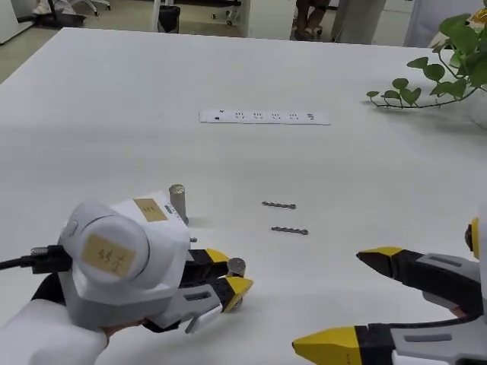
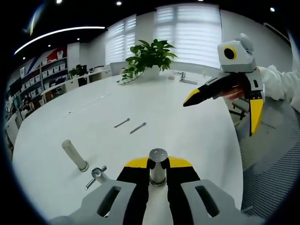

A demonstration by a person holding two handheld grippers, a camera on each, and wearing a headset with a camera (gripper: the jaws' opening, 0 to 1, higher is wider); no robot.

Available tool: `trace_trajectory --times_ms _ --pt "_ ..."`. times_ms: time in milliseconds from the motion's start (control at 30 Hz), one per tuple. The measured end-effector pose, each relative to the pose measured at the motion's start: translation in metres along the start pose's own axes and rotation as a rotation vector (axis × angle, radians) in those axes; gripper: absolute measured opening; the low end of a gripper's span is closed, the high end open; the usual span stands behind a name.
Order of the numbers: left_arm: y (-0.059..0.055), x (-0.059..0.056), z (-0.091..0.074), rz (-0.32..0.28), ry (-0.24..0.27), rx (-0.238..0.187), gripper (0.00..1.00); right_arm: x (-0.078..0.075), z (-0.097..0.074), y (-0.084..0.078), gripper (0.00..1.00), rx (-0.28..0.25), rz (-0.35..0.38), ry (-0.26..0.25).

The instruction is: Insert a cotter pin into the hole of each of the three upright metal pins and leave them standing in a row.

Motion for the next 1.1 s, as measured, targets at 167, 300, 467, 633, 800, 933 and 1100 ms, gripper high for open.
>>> trace_trajectory --times_ms 167,300,467,633,800,933,1100 --pt "-0.0014 -0.0008 0.0004 0.011 0.000 0.009 0.09 -0.0005 0.0008 0.0002 0.93 0.001 -0.002 0.002" --pt "-0.0027 -0.0009 0.0016 0.019 -0.003 0.009 0.09 0.0001 0.0006 -0.0003 0.93 0.001 0.000 0.006" --pt "-0.0038 0.0001 0.0010 0.009 -0.001 0.011 0.10 0.0003 0.0005 -0.0007 0.93 0.001 0.005 0.008" --pt "-0.0056 0.0004 -0.0006 -0.018 -0.002 -0.002 0.10 0.0004 0.0006 -0.0006 0.93 -0.002 0.005 0.010" --pt "-0.0053 0.0003 -0.0005 -0.024 0.003 -0.002 0.10 0.0013 0.0006 -0.0019 0.93 0.000 0.003 0.013" --pt "-0.0056 -0.0007 0.0000 -0.028 0.005 -0.012 0.11 0.0017 0.0011 -0.0018 0.93 -0.001 0.003 0.015" --pt "0.0014 -0.0013 -0.0033 -0.025 -0.013 -0.029 0.19 0.0022 0.0005 -0.0015 0.93 -0.002 -0.001 0.016"
Point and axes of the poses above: the centre of the closed fingertips' face, and the gripper's own axes: z roughly forward along the fingers, x roughly to its left, y roughly out of its top, the point moved 7 cm from there along -z, roughly backward along the fingers, and after that the axes turned 9 degrees about -y, right-handed, at the moved point
